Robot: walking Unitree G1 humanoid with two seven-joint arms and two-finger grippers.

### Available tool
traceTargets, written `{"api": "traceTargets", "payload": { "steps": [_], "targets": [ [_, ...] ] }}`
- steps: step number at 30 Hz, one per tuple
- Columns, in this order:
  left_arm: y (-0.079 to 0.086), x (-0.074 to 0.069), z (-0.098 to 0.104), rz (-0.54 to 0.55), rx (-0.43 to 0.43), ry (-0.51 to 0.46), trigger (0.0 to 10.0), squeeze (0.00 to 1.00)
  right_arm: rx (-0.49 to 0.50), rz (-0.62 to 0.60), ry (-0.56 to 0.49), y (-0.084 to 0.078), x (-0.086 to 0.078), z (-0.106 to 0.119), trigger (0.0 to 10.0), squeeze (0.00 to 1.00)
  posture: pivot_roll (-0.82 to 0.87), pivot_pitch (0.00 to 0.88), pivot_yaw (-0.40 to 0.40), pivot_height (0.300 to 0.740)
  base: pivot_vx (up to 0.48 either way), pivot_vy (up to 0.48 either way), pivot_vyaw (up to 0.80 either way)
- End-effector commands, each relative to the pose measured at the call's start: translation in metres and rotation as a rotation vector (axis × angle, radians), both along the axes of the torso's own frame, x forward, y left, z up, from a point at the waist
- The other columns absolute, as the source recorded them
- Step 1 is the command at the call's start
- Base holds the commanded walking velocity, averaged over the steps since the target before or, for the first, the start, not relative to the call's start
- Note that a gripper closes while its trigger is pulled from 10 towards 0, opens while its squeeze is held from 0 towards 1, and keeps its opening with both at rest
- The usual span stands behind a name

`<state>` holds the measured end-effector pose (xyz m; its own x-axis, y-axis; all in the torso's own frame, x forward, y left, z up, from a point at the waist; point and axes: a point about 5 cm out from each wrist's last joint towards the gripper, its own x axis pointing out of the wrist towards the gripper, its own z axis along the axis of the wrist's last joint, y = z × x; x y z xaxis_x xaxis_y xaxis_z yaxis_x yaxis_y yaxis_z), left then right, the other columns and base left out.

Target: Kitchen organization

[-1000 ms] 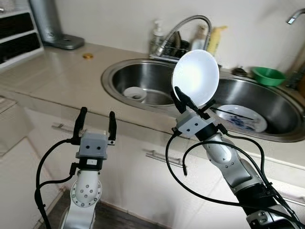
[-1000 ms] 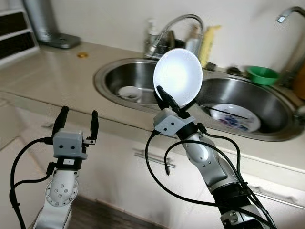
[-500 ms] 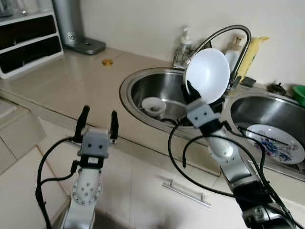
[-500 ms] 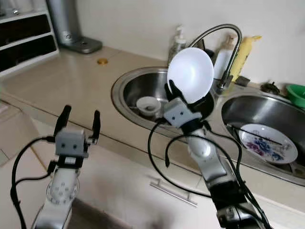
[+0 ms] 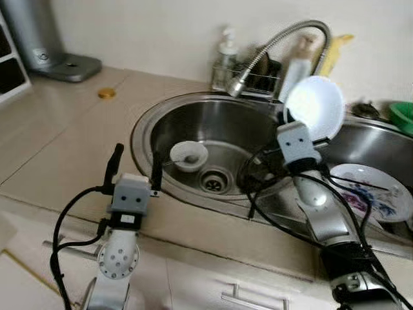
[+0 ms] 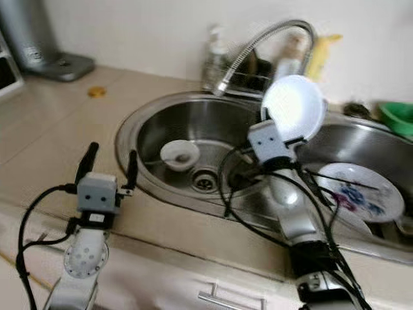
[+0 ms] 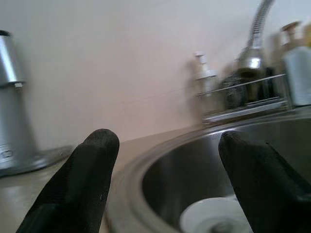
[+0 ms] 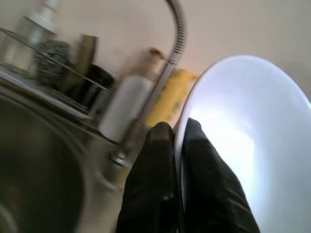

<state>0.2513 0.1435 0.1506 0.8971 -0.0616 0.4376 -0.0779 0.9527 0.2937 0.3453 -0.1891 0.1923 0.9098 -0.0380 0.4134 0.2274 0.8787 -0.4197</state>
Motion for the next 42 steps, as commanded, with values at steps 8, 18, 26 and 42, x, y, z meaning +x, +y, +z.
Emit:
{"api": "traceTargets", "payload": {
  "steps": [8,18,26,42],
  "targets": [
    [0.0,0.0,0.003,-0.007,0.02,-0.012,10.0,0.0,0.052,-0.039,0.115,-0.002,0.008,-0.01,2.2,0.0,0.07,0.0,-0.061,0.74,0.0,0.0,-0.2],
    [-0.001,0.001,0.002,-0.011,0.022,-0.004,10.0,0.0,0.264,-0.127,0.429,-0.029,0.03,-0.036,10.0,0.0,0.08,0.0,-0.066,0.74,0.0,0.0,0.0],
    [-0.002,0.003,0.0,-0.016,0.02,0.001,10.0,0.0,0.45,-0.135,0.576,-0.044,0.041,-0.04,10.0,0.0,0.08,0.0,-0.07,0.74,0.0,0.0,0.0],
    [-0.004,0.001,-0.002,-0.019,0.019,0.017,10.0,0.0,0.691,-0.121,0.672,-0.039,0.036,-0.063,10.0,1.0,0.08,0.0,-0.07,0.74,0.0,0.0,0.0]
  ]
}}
